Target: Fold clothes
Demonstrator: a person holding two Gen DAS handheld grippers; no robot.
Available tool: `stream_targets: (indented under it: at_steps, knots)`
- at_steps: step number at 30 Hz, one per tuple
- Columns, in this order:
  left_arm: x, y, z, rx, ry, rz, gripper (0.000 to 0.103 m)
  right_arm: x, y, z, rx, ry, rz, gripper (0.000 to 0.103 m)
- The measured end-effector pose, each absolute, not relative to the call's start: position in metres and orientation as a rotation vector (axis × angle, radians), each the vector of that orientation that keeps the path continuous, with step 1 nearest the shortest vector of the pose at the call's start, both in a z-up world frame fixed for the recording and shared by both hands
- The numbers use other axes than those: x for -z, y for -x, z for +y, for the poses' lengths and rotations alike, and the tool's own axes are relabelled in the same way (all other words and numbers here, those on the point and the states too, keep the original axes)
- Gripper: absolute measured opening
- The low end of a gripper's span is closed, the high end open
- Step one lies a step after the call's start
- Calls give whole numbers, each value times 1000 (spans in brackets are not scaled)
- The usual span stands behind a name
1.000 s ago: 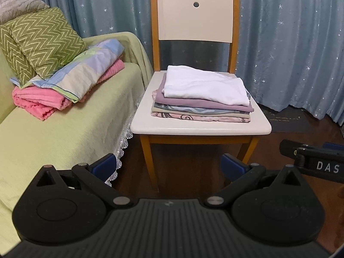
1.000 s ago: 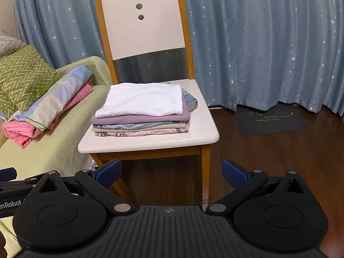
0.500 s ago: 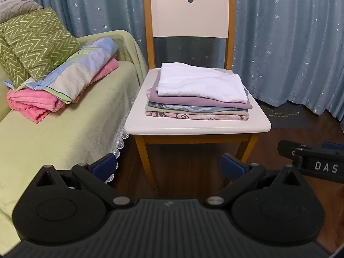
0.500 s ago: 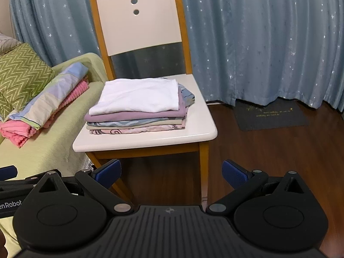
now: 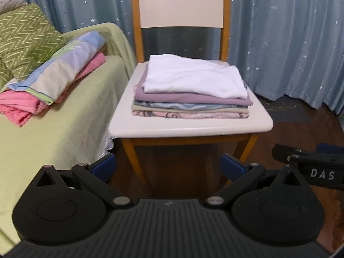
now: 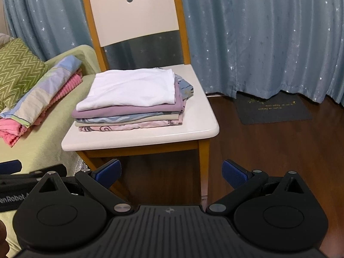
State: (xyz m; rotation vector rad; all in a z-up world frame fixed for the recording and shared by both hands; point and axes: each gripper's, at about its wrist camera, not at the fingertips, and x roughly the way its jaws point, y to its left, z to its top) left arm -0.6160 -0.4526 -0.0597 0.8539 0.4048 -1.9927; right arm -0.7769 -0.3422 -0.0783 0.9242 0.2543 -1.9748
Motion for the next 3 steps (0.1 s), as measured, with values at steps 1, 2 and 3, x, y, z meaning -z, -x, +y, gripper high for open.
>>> stream_targets:
  at_steps: [1, 2, 3]
  knots:
    - [60, 617, -455, 1990, -851, 406, 102, 80, 779, -343, 1978, -929, 253, 103]
    - [60, 618, -458, 1987, -848, 407, 102, 81, 782, -344, 1981, -934, 251, 103]
    - [60, 619, -461, 1980, -846, 405, 102, 82, 784, -345, 1984, -939, 250, 103]
